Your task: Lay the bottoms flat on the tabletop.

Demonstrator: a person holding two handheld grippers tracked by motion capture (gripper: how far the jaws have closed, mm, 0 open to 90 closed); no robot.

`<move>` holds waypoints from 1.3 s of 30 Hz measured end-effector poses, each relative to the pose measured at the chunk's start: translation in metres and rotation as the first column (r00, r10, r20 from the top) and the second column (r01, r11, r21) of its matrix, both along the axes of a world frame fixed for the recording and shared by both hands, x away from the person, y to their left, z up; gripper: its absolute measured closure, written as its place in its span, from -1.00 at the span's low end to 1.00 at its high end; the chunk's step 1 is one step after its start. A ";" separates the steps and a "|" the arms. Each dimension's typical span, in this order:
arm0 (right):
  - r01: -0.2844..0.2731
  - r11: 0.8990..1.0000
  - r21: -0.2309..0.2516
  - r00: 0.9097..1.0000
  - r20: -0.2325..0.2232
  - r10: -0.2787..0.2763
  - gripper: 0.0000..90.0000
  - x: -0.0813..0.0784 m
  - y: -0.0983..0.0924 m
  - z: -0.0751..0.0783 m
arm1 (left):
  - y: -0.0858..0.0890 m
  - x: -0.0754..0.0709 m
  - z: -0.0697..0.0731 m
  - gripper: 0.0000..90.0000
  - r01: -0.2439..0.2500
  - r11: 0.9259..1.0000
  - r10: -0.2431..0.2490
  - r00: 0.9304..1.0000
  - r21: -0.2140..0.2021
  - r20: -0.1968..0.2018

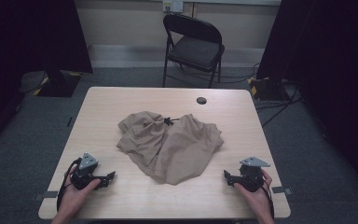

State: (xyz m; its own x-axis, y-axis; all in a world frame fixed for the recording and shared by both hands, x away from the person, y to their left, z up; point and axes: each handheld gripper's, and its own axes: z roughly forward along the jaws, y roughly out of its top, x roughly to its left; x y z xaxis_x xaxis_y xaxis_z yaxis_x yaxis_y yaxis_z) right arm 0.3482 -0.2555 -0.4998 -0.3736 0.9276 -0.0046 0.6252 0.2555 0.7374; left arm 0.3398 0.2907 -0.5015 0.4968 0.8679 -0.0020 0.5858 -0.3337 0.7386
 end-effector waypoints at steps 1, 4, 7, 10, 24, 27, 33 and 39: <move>0.000 1.000 0.000 1.000 0.000 0.000 -0.67 0.000 0.000 0.000 | 0.000 0.000 0.000 -0.66 0.000 1.000 0.000 1.000 0.000 0.000; -0.002 1.000 -0.002 1.000 0.002 0.002 -0.67 0.000 0.000 0.000 | 0.000 0.000 0.000 -0.66 0.000 1.000 0.000 1.000 -0.006 -0.002; -0.003 1.000 -0.001 1.000 0.001 0.003 -0.67 0.000 0.000 0.000 | 0.000 0.000 0.000 -0.66 0.003 1.000 -0.003 1.000 -0.002 0.000; -0.004 1.000 -0.002 1.000 0.002 0.004 -0.67 0.000 0.000 0.000 | 0.000 0.000 0.000 -0.66 0.005 1.000 -0.005 1.000 -0.005 -0.002; -0.071 0.995 0.072 0.997 -0.037 0.074 -0.59 0.010 0.015 0.020 | 0.002 0.004 0.000 -0.67 -0.003 1.000 0.003 1.000 -0.009 0.003; -0.097 0.988 0.122 0.995 -0.023 0.100 -0.59 0.019 0.027 0.028 | 0.002 0.004 0.000 -0.67 -0.003 1.000 0.003 1.000 -0.009 0.002; -0.166 0.980 0.112 0.986 0.010 0.166 -0.60 0.050 0.061 0.050 | 0.003 0.004 0.000 -0.67 0.003 1.000 -0.003 1.000 0.004 0.000; -0.188 0.976 0.107 0.982 0.016 0.188 -0.58 0.084 0.082 0.063 | 0.003 0.004 0.000 -0.67 0.006 1.000 -0.006 1.000 0.000 0.001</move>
